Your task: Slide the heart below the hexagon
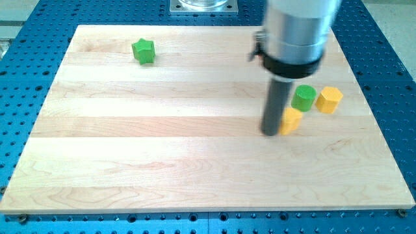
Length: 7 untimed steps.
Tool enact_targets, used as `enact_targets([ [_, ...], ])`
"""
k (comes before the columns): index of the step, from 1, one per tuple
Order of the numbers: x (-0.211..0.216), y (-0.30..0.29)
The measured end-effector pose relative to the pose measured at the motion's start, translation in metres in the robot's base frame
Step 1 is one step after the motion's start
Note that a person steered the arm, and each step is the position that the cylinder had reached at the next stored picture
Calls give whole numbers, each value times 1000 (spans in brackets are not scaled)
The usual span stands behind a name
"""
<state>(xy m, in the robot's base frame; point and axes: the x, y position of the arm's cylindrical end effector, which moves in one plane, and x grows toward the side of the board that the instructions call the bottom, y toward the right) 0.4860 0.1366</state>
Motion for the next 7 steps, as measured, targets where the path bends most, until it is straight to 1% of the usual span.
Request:
enact_targets([
  [1, -6, 54],
  [2, -6, 64],
  [3, -6, 61],
  [4, 9, 45],
  [5, 12, -13],
  [6, -17, -149],
  [7, -76, -229],
])
